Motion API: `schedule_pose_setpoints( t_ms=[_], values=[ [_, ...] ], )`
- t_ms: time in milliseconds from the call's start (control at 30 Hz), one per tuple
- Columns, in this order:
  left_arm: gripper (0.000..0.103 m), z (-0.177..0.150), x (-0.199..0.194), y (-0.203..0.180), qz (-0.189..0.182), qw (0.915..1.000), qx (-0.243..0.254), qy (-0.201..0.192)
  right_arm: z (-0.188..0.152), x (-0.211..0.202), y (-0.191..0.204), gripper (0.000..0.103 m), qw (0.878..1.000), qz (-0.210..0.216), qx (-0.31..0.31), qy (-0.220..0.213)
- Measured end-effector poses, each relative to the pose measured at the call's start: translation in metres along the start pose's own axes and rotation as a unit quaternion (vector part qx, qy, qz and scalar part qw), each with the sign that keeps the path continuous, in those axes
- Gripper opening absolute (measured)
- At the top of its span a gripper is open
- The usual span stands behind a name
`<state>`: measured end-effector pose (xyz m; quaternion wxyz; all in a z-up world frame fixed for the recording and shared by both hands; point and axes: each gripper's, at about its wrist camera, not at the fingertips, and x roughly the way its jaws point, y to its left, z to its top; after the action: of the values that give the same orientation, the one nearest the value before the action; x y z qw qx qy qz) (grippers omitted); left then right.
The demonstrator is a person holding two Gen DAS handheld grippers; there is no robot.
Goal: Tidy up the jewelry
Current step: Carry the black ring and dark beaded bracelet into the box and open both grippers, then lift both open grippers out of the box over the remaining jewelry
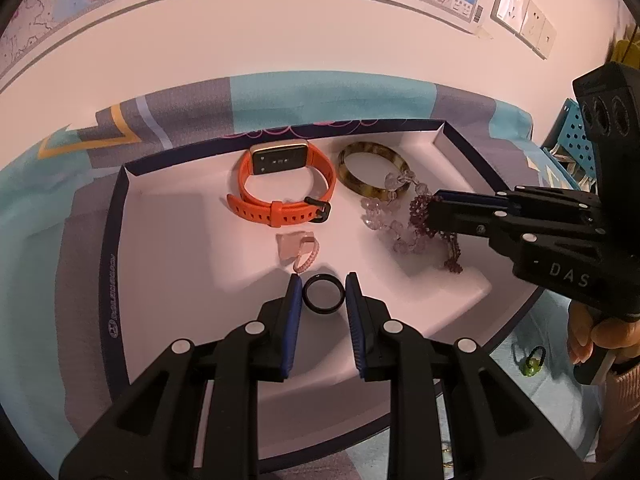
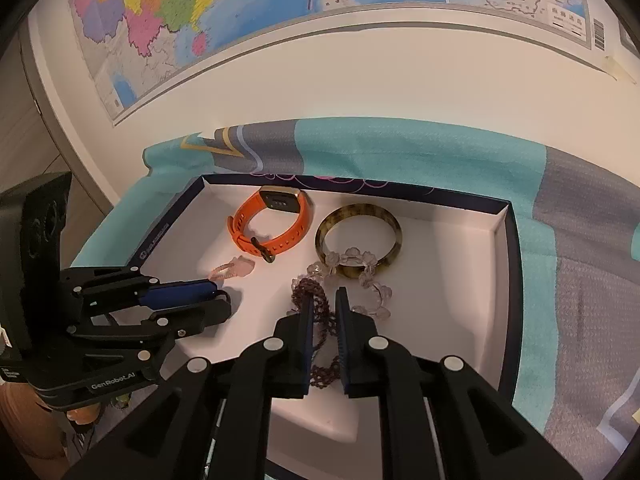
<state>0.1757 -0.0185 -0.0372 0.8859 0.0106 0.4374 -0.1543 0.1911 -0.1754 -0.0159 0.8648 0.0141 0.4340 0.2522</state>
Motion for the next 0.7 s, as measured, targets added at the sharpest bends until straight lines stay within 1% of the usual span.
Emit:
schedule_pose_setpoints(
  t_ms=[167, 300, 367, 400, 433, 500, 600, 667, 700],
  values=[
    [0.023, 0.001, 0.000, 0.002, 0.003, 1.0000, -0.004, -0.002, 0.000, -0.006, -0.002, 0.011, 1.000, 0.003, 0.009, -0.009],
    [0.023, 0.001, -0.008, 0.002, 0.009, 0.9999, -0.003, -0.014, -0.001, -0.016, -0.002, 0.011, 1.000, 0.010, 0.014, -0.019],
    [0.028, -0.001, -0.016, 0.001, 0.011, 0.9997, 0.000, -0.023, -0.003, -0.022, 0.000, 0.012, 1.000, 0.012, 0.010, -0.021],
    [0.030, -0.002, -0.022, 0.001, 0.016, 0.9994, 0.002, -0.031, -0.005, -0.025, 0.001, 0.013, 1.000, 0.013, 0.008, -0.022],
    [0.032, -0.002, -0.026, 0.001, 0.017, 0.9993, 0.003, -0.035, -0.006, -0.028, 0.002, 0.017, 1.000, 0.013, 0.006, -0.024],
    [0.033, -0.004, -0.036, 0.001, 0.019, 0.9988, 0.004, -0.045, -0.010, -0.034, 0.004, 0.022, 0.999, 0.014, 0.005, -0.029],
    [0.035, -0.009, -0.054, 0.003, 0.021, 0.9979, 0.005, -0.061, -0.016, -0.045, 0.005, 0.023, 0.999, 0.021, 0.008, -0.034],
    [0.040, -0.013, -0.064, 0.003, 0.021, 0.9972, 0.005, -0.071, -0.021, -0.052, 0.005, 0.024, 0.999, 0.024, 0.008, -0.037],
    [0.041, -0.016, -0.071, 0.003, 0.021, 0.9968, 0.007, -0.076, -0.024, -0.057, 0.007, 0.027, 0.999, 0.027, 0.007, -0.039]
  ],
)
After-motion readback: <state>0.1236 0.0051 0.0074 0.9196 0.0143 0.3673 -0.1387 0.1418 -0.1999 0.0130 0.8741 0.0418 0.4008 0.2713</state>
